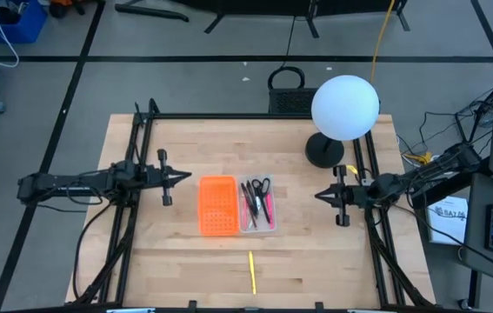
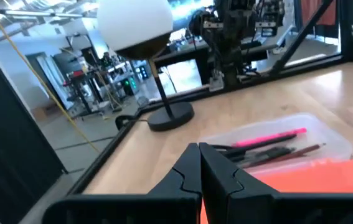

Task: Pick & place school supplies into a supply box
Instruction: Put the yellow pen into the supply box

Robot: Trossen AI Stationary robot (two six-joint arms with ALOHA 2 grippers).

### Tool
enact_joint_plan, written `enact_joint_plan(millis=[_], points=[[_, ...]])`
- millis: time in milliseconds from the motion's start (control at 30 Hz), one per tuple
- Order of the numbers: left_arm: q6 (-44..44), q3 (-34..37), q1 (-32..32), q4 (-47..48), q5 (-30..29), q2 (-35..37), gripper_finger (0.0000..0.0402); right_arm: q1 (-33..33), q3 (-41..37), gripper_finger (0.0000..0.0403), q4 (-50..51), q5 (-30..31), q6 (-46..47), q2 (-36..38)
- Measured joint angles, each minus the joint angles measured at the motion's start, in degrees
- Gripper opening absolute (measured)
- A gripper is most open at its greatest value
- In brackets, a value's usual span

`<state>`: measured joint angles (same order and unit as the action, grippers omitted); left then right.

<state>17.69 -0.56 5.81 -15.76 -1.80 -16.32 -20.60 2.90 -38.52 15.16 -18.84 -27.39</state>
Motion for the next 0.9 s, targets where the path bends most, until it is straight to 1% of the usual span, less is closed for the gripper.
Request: enact_joint_plan(millis=[133, 200, 267, 400, 500, 633, 700, 767, 833, 900], points=[[-0.1, -0.02, 0.16, 1.08, 2.09, 0.0, 0.0001, -0.01, 0.0, 0.0, -0.14, 0.42, 0.21, -0.44], [0.23, -0.01, 0.12, 1.28, 2.33, -0.03, 0.0005, -0.02, 0.0, 0.0, -0.22, 2.41, 1.11, -0.51], [0.6, -0.02, 0.14, 1.25, 0.82, -0.04, 0.001, -0.02, 0.0, 0.0, -0.28, 5.56, 2.34, -0.51], [0.48, -0.02, 0.16, 0.66, -4.36, -0.04, 0.0017, -0.02, 0.0, 0.0, -0.45, 13.43, 5.52, -0.53], [2.02, -0.02, 0.16, -0.49, -5.72, -0.04, 0.0015, 0.0, 0.0, 0.0, -1.4, 19.35, 8.1, -0.53], [5.5, -0.02, 0.16, -1.96, -5.79, -0.04, 0.0005, 0.0, 1.3, 0.0, -1.91, 21.91, 8.76, -0.81], [6.51, -0.02, 0.16, -2.57, -5.8, -0.04, 0.0004, -0.21, 4.17, 0.0, -0.65, 22.83, 9.0, -2.3], [7.6, -0.02, 0.16, -3.08, -5.82, -0.04, 0.0009, -1.06, 9.21, 0.0, 1.48, 22.5, 9.12, -4.99], [7.64, -0.02, 0.15, -2.79, -5.93, -0.04, 0.0021, -2.32, 16.38, 0.0, 6.26, 23.6, 9.14, -9.58], [6.79, -0.05, 0.15, -1.85, -6.51, -0.21, 0.0032, -4.16, 24.71, 0.0, 13.16, 27.12, 9.2, -15.95]])
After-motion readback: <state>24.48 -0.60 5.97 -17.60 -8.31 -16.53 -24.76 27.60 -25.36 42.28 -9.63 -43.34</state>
